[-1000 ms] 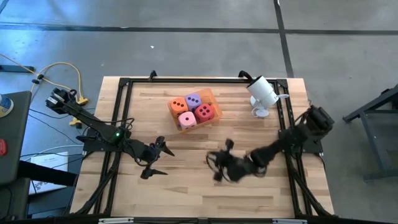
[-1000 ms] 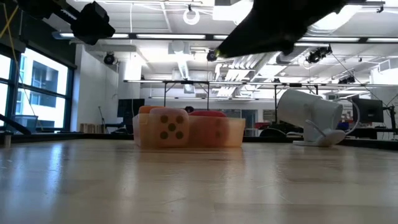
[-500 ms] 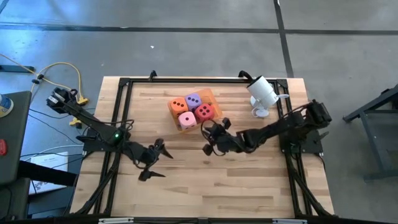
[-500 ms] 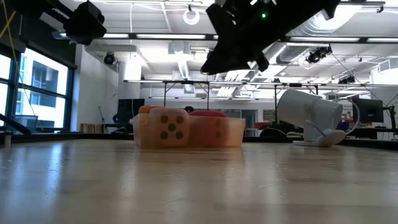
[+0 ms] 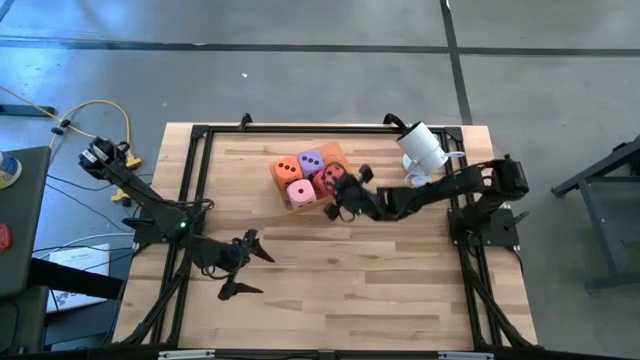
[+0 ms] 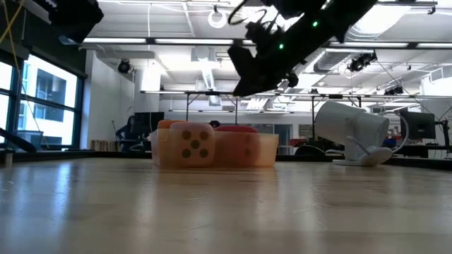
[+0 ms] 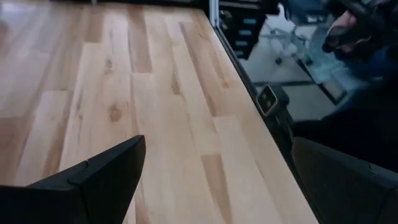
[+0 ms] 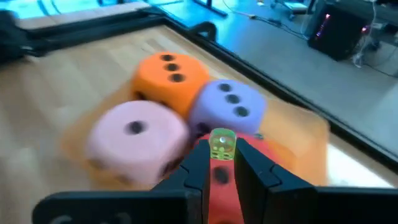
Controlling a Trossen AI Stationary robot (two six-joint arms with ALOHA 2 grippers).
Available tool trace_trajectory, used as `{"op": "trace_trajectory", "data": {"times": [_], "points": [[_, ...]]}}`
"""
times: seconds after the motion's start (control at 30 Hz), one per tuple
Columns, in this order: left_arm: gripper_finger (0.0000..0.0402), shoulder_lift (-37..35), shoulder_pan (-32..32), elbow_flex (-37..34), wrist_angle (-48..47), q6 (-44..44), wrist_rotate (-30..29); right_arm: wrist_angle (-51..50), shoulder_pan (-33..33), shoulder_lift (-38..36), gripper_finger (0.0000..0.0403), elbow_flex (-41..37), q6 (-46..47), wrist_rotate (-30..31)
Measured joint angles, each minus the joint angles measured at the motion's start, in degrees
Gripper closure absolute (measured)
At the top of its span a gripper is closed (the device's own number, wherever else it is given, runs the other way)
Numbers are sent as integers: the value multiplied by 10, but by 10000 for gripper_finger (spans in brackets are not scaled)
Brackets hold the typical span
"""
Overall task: Pick & Place Dice
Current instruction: Put the small green dice in the orange bin
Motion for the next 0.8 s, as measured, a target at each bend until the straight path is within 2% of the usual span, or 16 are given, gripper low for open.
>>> {"op": "trace_trajectory", "data": {"times": [0.1, 0.23, 0.37, 0.5, 0.6, 0.8], "points": [[8, 13, -8, 0, 15, -2, -34, 0, -47, 0, 362, 0, -19, -29], [8, 51, -10, 0, 51, -12, -55, 5, -123, 0, 362, 0, 5, -121], [8, 105, -10, 0, 82, -28, -55, 6, -192, 0, 362, 0, 23, -199], [8, 154, -10, 0, 103, -60, -54, 15, -232, 0, 362, 0, 26, -276], [8, 179, -10, 0, 123, -76, -54, 21, -246, 0, 358, 0, 25, -297], [8, 194, -10, 0, 157, -95, -54, 20, -255, 0, 328, 0, 5, -300]]}}
